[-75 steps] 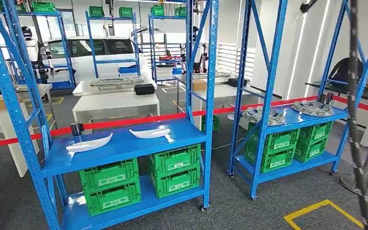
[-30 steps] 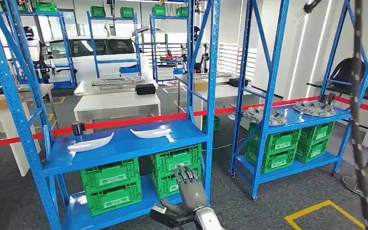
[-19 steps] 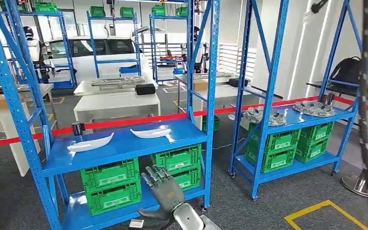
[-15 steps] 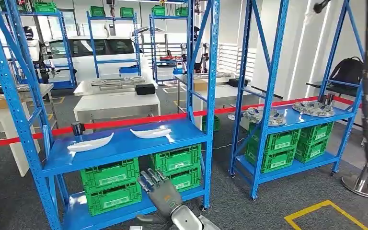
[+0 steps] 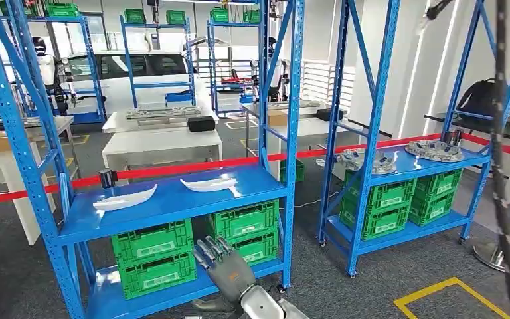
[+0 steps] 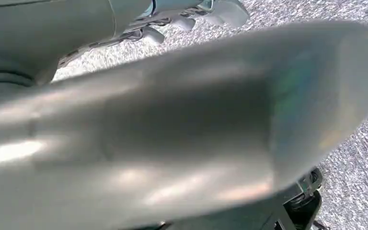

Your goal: Take the parts from the cabinet and place them on the table.

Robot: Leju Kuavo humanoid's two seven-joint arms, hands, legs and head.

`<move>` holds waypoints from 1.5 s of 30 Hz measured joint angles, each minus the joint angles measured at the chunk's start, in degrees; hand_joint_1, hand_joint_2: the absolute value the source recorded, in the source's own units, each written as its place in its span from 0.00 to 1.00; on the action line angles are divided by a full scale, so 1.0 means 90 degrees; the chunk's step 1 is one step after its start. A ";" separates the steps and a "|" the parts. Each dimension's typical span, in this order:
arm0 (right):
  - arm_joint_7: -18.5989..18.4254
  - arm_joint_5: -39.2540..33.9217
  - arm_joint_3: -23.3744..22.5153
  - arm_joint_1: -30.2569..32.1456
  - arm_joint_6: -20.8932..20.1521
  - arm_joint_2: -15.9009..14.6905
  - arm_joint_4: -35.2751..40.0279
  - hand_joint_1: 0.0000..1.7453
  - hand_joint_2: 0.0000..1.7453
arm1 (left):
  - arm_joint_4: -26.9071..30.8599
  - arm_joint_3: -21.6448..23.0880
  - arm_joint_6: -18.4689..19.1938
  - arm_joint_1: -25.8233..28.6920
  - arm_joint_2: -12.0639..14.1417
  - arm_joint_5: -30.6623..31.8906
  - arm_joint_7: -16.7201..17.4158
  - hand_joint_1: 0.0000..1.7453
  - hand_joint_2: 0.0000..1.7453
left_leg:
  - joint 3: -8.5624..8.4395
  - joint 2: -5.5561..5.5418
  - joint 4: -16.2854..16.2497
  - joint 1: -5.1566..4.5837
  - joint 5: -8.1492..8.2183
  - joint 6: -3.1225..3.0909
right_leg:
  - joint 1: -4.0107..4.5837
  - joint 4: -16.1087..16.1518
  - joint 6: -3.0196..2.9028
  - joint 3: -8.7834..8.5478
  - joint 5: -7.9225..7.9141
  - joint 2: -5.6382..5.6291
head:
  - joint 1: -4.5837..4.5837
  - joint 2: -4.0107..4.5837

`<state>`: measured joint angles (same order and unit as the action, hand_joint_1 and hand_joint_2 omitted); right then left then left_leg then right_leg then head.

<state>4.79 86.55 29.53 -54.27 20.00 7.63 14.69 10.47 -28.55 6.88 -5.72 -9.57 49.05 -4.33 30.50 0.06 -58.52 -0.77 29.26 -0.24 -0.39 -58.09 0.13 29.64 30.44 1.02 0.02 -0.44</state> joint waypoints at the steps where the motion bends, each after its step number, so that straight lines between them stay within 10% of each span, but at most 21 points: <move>1: -0.0005 0.0000 0.0002 0.0004 -0.0010 0.0017 0.0000 0.00 0.00 | 0.0000 -0.0007 0.0000 0.0005 0.0000 -0.0024 0.0005 0.00 0.00 | 0.0000 0.0000 0.0000 0.0000 0.0000 0.0000 | 0.0000 0.0000 0.0000 0.0000 0.0000 -0.0001 | 0.0000 0.0000; 18: -0.0381 -0.0605 -0.0058 -0.0022 -0.0180 0.0083 0.0000 0.00 0.00 | -0.0002 -0.0114 0.0010 0.0004 0.0007 0.0054 -0.0005 0.00 0.00 | 0.0000 -0.0002 -0.0004 -0.0001 0.0000 0.0000 | 0.0000 0.0000 0.0002 0.0002 -0.0001 0.0001 | 0.0000 0.0000; 38: -0.0104 -0.2310 -0.2256 -0.0322 -0.0211 -0.0607 0.0000 0.00 0.00 | -0.0010 -0.0170 0.0080 -0.0060 -0.0019 0.0333 0.0073 0.00 0.00 | 0.0011 -0.0003 -0.0016 -0.0001 -0.0002 -0.0005 | 0.0000 0.0001 0.0011 0.0007 -0.0009 0.0002 | -0.0002 0.0000; 45: -0.0513 -0.1542 -0.2295 -0.0230 -0.1513 -0.0714 0.0000 0.00 0.00 | -0.0012 -0.0170 0.0078 -0.0064 -0.0024 0.0420 0.0073 0.00 0.00 | 0.0013 -0.0003 -0.0016 -0.0001 -0.0002 -0.0005 | 0.0000 0.0001 0.0011 0.0007 -0.0009 0.0001 | 0.0000 0.0000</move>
<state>0.17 72.68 8.87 -56.35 6.38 1.20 14.69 10.36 -30.08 7.58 -6.30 -9.79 52.83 -3.67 30.62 0.04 -58.67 -0.78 29.24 -0.29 -0.39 -58.08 0.23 29.71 30.36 1.03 0.02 -0.44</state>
